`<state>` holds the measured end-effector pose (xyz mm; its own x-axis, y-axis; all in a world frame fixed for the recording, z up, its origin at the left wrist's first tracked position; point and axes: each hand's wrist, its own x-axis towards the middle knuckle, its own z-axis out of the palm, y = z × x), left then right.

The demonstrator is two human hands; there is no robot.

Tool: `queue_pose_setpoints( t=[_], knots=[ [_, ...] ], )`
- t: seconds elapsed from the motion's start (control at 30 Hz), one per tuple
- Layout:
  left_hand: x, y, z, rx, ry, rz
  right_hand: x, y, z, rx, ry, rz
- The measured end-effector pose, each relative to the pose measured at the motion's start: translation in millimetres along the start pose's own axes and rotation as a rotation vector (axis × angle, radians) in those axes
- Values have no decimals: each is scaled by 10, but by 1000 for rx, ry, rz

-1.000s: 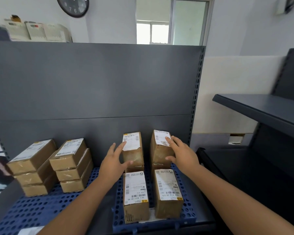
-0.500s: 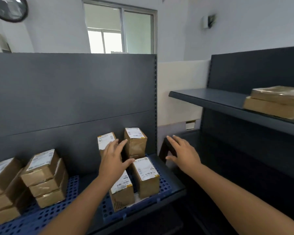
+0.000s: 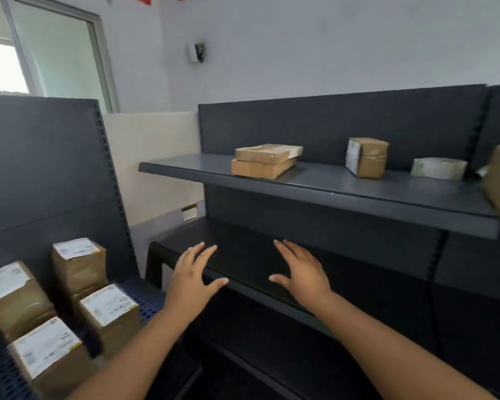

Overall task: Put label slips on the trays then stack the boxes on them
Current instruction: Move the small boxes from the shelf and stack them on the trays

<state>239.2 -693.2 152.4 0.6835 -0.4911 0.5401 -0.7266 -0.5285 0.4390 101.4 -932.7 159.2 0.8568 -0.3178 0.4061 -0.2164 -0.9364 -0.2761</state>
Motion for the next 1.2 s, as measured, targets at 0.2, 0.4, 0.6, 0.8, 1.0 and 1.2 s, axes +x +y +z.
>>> queue_pose_setpoints(
  t=[0.2, 0.4, 0.6, 0.8, 1.0, 1.2],
  knots=[
    [123, 1064, 678, -99, -94, 139, -643, 1007, -569, -74, 78, 180],
    [10, 2274, 1496, -236, -230, 247, -1553, 2133, -1246, -205, 84, 366],
    [-190, 3539, 2185, -321, -324, 328, -2490, 3172, -2002, -314, 107, 570],
    [-465, 4757, 2812, -392, -425, 419, -3353, 4012, -2695, -394, 74, 745],
    [-775, 5723, 3426, -419, -529, 469, -3971, 4707, -3137, -486, -18, 841],
    [-1034, 6423, 3984, -457, -599, 496, -4187, 5228, -3178, -594, -80, 884]
  ],
)
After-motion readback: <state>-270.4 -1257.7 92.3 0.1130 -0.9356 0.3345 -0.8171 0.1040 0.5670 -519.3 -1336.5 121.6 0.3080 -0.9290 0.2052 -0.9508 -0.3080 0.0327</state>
